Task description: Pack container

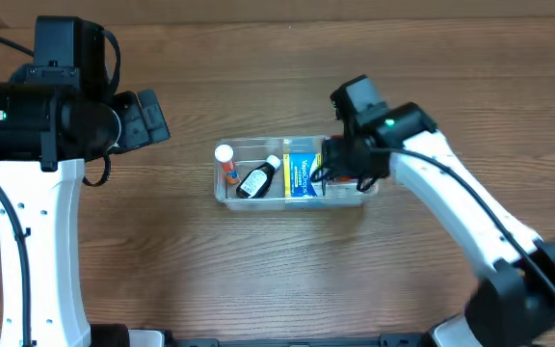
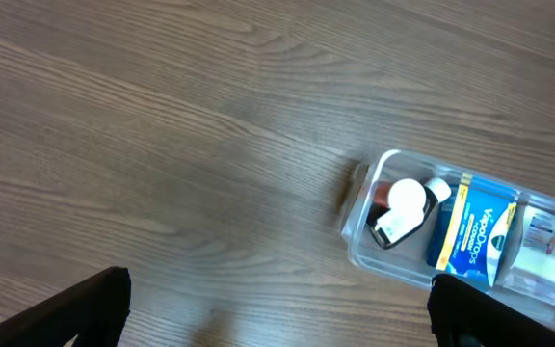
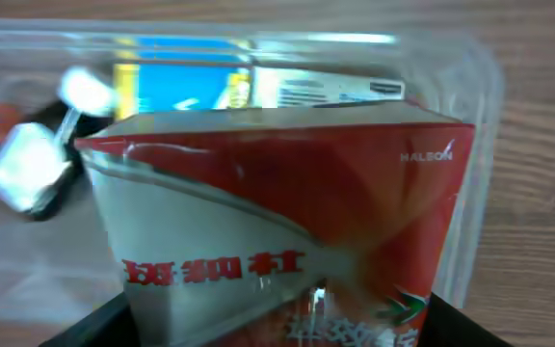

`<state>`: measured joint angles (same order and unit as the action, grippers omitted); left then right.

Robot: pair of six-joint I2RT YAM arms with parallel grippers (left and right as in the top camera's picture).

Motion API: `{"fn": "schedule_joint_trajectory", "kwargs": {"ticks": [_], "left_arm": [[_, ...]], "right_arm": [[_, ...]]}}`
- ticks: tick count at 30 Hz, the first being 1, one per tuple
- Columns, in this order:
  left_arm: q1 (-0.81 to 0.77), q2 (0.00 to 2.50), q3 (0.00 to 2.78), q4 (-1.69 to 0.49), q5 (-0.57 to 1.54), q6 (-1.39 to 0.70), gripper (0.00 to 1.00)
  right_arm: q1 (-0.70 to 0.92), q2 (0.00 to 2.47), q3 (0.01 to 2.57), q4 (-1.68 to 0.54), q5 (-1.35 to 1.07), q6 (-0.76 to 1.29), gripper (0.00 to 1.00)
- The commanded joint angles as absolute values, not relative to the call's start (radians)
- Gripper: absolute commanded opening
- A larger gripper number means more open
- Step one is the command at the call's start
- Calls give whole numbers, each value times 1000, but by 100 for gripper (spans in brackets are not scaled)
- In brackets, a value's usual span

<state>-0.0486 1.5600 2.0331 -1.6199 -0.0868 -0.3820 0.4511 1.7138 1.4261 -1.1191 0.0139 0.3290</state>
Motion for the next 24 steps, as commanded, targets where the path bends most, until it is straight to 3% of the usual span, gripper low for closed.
{"fn": "schedule_joint_trajectory", "kwargs": {"ticks": [1, 4, 5, 6, 9, 11, 14, 16, 17, 24], "left_arm": [[-44, 1566, 2031, -1620, -86, -359, 100], [-44, 1566, 2030, -1620, -86, -358, 100], [-44, 1566, 2031, -1620, -86, -358, 100], [-44, 1566, 2031, -1620, -86, -358, 100], [-44, 1566, 2031, -1620, -86, -358, 100], [-44, 1566, 2031, -1617, -85, -319, 93], [-44, 1573, 2030, -1584, -84, -302, 90], [-46, 1613, 2030, -1567, -85, -302, 92], [-45, 1637, 2030, -1568, -85, -303, 100], [-49, 1714, 2030, -1637, -54, -283, 100]], "right_arm": [[438, 1776, 1426, -1107, 59, 345, 69], [437, 1810, 1426, -1104, 59, 345, 71], [437, 1810, 1426, -1102, 59, 345, 77], [437, 1809, 1426, -1099, 59, 343, 90], [437, 1778, 1454, -1102, 63, 307, 100], [437, 1699, 1510, -1096, 125, 307, 100], [389, 1586, 1549, -1025, 127, 250, 100], [342, 1564, 1549, -990, 73, 182, 100], [322, 1563, 1549, -978, 86, 182, 100], [285, 1453, 1550, -1124, 77, 186, 100]]}}
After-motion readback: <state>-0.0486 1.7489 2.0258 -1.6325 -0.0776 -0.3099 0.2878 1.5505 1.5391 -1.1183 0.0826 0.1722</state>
